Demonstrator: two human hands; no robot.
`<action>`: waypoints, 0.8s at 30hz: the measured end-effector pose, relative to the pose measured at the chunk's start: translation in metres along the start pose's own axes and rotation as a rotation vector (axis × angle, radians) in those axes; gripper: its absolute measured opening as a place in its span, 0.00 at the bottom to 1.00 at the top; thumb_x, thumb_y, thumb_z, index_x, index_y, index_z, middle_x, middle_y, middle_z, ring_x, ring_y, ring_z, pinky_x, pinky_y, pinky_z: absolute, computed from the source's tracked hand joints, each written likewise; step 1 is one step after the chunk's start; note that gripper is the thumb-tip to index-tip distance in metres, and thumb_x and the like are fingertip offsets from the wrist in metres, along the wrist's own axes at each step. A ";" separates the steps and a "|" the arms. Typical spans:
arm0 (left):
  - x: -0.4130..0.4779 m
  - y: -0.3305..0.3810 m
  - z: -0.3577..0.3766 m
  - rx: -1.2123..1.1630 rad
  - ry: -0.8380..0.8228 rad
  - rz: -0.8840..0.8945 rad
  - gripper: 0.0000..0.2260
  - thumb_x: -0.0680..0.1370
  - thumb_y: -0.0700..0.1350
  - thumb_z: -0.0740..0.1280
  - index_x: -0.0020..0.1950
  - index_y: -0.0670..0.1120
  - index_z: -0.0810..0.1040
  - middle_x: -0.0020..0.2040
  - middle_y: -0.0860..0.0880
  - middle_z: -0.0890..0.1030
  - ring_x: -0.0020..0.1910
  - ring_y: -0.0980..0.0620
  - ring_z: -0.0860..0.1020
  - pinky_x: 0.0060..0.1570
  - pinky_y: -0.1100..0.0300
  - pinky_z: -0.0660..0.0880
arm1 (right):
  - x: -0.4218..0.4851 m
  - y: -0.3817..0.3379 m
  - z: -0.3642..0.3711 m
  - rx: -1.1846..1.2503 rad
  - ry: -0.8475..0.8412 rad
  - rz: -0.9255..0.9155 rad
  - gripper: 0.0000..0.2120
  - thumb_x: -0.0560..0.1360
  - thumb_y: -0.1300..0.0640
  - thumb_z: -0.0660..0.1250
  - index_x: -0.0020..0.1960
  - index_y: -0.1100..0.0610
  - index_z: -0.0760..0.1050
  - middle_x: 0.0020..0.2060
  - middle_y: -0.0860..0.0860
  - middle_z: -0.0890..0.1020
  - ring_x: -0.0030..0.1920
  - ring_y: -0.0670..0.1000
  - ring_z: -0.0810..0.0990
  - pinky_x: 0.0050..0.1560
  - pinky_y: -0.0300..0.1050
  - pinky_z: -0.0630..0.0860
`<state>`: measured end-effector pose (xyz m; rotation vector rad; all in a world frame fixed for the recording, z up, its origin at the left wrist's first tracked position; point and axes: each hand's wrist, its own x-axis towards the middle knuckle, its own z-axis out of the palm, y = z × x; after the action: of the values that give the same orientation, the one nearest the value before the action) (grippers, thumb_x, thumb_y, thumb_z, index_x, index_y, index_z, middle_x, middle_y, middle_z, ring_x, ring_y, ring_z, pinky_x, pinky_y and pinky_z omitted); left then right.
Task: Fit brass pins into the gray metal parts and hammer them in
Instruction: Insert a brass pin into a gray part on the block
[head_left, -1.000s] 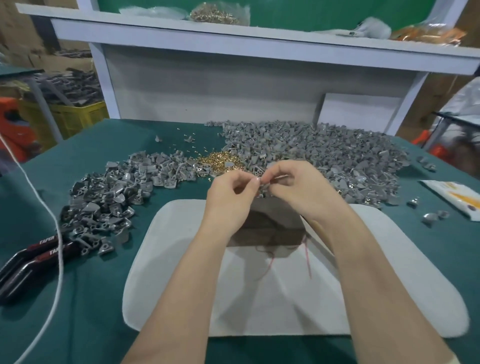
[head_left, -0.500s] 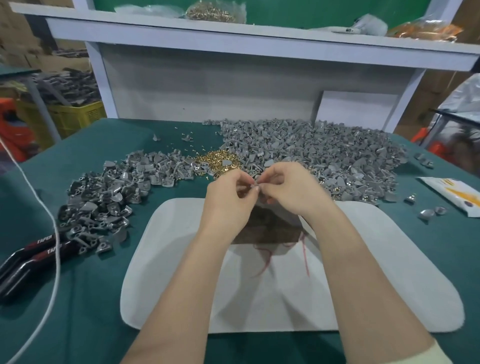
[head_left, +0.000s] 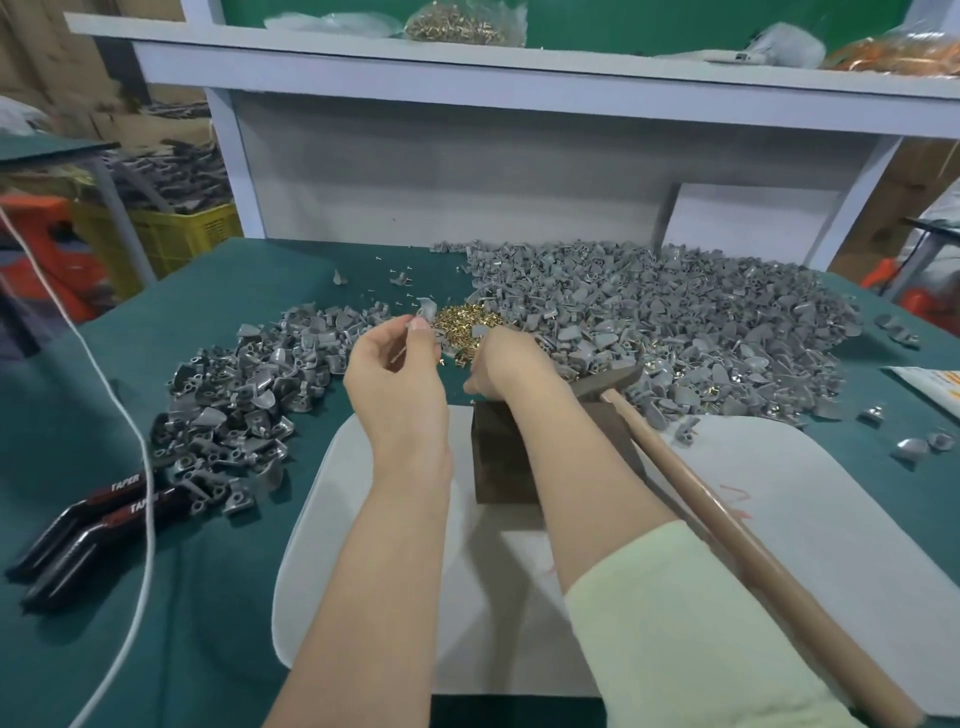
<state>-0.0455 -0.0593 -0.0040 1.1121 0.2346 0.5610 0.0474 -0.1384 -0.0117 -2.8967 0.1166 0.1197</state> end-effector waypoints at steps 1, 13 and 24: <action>0.000 0.000 0.000 -0.033 0.015 -0.011 0.03 0.78 0.39 0.65 0.46 0.46 0.76 0.43 0.50 0.79 0.41 0.57 0.78 0.44 0.67 0.74 | 0.003 -0.004 0.001 -0.011 -0.021 0.027 0.15 0.72 0.57 0.69 0.57 0.60 0.73 0.57 0.56 0.78 0.45 0.57 0.74 0.44 0.47 0.72; -0.003 0.003 0.003 -0.102 0.057 -0.023 0.04 0.78 0.39 0.65 0.46 0.47 0.76 0.38 0.53 0.78 0.34 0.64 0.77 0.41 0.69 0.74 | 0.017 0.004 -0.007 -0.002 -0.018 -0.059 0.11 0.74 0.59 0.67 0.55 0.61 0.78 0.51 0.54 0.81 0.48 0.54 0.80 0.47 0.45 0.78; -0.009 0.001 0.006 -0.040 -0.016 -0.077 0.04 0.78 0.40 0.67 0.45 0.48 0.77 0.41 0.52 0.79 0.39 0.60 0.77 0.44 0.67 0.74 | 0.002 -0.015 0.004 -0.148 -0.052 -0.172 0.11 0.77 0.61 0.59 0.58 0.61 0.74 0.57 0.58 0.77 0.47 0.57 0.75 0.53 0.48 0.74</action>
<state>-0.0504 -0.0683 -0.0010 1.0640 0.2497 0.4865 0.0503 -0.1233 -0.0118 -3.0312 -0.1575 0.1790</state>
